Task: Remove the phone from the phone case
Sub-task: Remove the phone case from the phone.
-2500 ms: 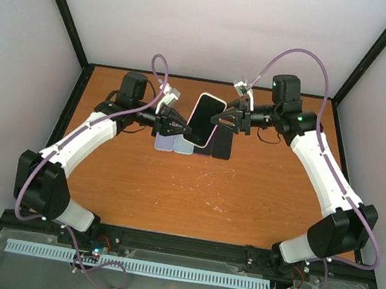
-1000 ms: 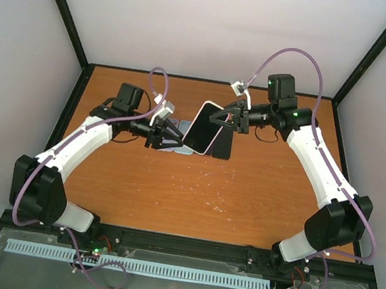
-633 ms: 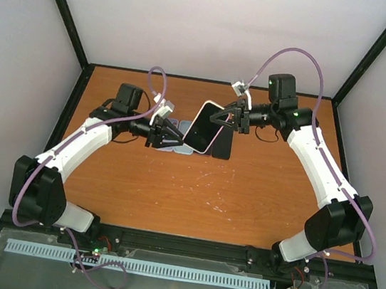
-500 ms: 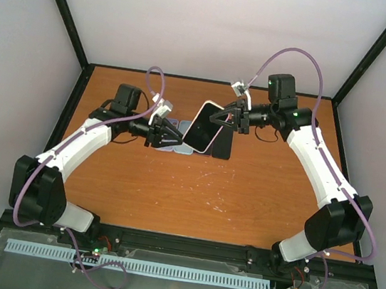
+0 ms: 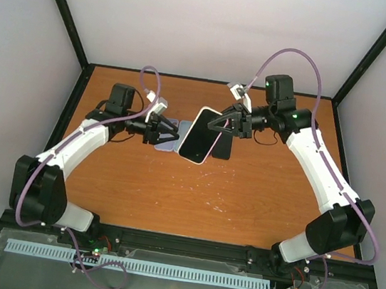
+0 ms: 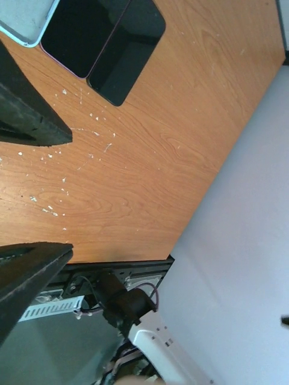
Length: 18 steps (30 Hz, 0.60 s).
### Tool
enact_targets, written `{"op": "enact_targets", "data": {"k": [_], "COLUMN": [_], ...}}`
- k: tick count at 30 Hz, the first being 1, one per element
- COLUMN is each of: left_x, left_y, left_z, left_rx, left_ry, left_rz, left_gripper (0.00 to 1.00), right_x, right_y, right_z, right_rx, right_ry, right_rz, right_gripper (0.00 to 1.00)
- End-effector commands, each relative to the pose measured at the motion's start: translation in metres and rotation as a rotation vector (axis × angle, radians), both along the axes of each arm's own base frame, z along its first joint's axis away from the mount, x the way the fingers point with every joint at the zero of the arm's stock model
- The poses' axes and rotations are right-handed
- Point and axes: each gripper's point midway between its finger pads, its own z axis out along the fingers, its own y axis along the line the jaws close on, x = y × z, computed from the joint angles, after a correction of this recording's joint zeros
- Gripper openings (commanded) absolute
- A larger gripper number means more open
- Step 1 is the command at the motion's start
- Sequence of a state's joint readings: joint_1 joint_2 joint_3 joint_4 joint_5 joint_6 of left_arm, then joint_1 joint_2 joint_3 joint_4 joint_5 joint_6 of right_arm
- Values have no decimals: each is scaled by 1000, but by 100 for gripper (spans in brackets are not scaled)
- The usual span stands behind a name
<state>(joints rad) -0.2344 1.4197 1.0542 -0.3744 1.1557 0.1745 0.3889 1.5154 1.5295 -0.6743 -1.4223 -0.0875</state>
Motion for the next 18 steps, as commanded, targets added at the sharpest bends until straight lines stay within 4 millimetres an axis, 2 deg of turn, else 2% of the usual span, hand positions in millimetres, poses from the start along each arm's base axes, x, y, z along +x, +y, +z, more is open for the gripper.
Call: {"op": "enact_targets", "data": {"k": [1, 5, 10, 18], "left_x": [-31, -49, -53, -57], "left_y": [2, 3, -2, -17], "left_z": [35, 48, 59, 57], "left_rx": [-63, -103, -131, -129], "left_ry": [-128, -128, -117, -92], "left_rz": [-78, -116, -141, -171], "left_gripper": [48, 54, 56, 55], "right_x": [11, 20, 24, 24], "right_y": [-5, -5, -4, -3], "right_z": [20, 17, 11, 8], "right_rx": [24, 13, 2, 2], "right_ry": [-54, -65, -51, -41], "right_rz": [-40, -73, -81, -75], "right_gripper": [3, 3, 3, 3]}}
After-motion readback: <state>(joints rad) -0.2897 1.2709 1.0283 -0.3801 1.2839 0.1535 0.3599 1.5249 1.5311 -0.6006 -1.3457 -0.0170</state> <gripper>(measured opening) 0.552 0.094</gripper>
